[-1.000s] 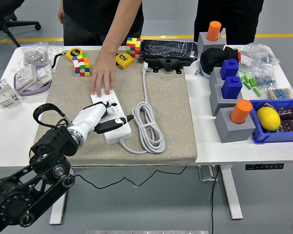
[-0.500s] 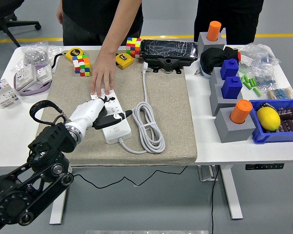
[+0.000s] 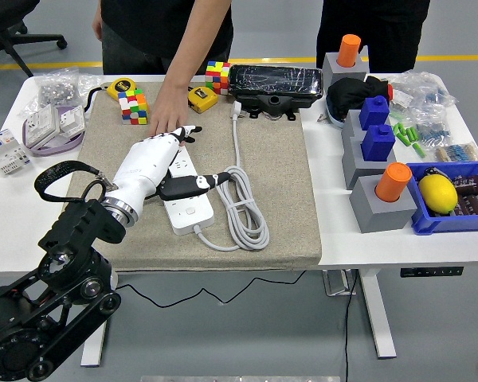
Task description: Pick up the plug,place it near the board,insert it into the board,press the button
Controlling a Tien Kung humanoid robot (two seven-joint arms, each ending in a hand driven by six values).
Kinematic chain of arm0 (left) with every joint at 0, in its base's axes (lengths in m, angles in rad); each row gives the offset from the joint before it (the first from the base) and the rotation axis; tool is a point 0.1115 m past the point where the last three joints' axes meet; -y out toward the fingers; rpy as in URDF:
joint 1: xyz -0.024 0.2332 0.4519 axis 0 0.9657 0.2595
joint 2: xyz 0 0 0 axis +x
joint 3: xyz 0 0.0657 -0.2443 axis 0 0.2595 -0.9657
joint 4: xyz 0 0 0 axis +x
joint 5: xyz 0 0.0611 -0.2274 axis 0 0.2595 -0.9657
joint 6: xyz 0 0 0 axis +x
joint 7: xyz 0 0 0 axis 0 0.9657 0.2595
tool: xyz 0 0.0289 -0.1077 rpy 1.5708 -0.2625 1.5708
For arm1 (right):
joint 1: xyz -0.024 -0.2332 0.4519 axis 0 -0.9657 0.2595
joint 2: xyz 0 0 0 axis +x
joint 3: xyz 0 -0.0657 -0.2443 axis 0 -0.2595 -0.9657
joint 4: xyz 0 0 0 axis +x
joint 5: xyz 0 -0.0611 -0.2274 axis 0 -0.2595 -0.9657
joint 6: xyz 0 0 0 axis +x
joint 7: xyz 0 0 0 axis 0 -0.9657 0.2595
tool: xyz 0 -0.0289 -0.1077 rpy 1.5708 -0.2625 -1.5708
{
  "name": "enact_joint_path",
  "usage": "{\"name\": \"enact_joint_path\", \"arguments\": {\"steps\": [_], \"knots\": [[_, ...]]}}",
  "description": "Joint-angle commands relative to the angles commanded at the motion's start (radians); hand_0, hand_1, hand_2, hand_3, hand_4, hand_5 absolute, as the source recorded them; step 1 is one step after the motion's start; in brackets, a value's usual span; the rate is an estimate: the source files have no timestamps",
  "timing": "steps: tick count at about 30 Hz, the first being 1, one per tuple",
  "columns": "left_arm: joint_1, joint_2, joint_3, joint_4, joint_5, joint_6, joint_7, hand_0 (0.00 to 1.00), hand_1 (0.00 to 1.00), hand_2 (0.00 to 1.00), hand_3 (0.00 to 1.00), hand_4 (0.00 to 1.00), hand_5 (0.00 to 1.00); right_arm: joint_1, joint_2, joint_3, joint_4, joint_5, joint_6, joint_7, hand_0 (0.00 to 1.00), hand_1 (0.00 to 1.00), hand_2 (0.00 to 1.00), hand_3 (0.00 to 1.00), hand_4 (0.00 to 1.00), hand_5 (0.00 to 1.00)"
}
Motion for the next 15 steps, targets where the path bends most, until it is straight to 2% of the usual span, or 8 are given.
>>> {"name": "enact_joint_path", "arguments": {"steps": [1,6,7,11,12,13,15], "knots": [[-0.001,0.002,0.001,-0.006,0.006,-0.007,0.001,0.285,0.311,0.326,0.899,0.623,0.002,0.0,0.0,0.0,0.0,0.0,0.0,0.0,0.781,0.722,0.72,0.75,0.998,0.941],[-0.007,0.008,0.006,-0.02,0.045,-0.036,-0.006,0.285,0.311,0.326,0.899,0.623,0.002,0.004,0.001,0.003,0.0,-0.002,0.0,0.002,0.781,0.722,0.72,0.75,0.998,0.941],[-0.007,0.01,0.007,-0.02,0.05,-0.04,-0.008,0.193,0.08,0.134,0.888,0.518,0.002,0.005,0.001,0.004,0.0,-0.003,0.0,0.002,0.781,0.722,0.719,0.75,0.998,0.942],[-0.011,0.015,0.008,-0.022,0.044,-0.083,-0.005,0.193,0.08,0.134,0.888,0.518,0.002,0.005,0.002,0.005,0.0,-0.003,0.0,0.001,0.781,0.722,0.719,0.75,0.998,0.942],[-0.012,0.017,0.009,-0.023,0.041,-0.114,0.0,0.193,0.08,0.134,0.888,0.518,0.002,0.005,0.002,0.007,0.0,-0.005,-0.001,0.0,0.781,0.722,0.719,0.75,0.998,0.942],[-0.014,0.018,0.009,-0.022,0.038,-0.141,0.006,0.162,0.038,0.12,0.865,0.579,0.002,0.005,0.001,0.005,0.0,-0.005,-0.001,0.0,0.781,0.722,0.719,0.75,0.998,0.941],[-0.016,0.02,0.008,-0.018,0.04,-0.207,0.018,0.162,0.038,0.12,0.865,0.579,0.002,0.005,0.001,0.005,0.0,-0.005,-0.001,-0.001,0.781,0.722,0.719,0.75,0.998,0.941]]}}
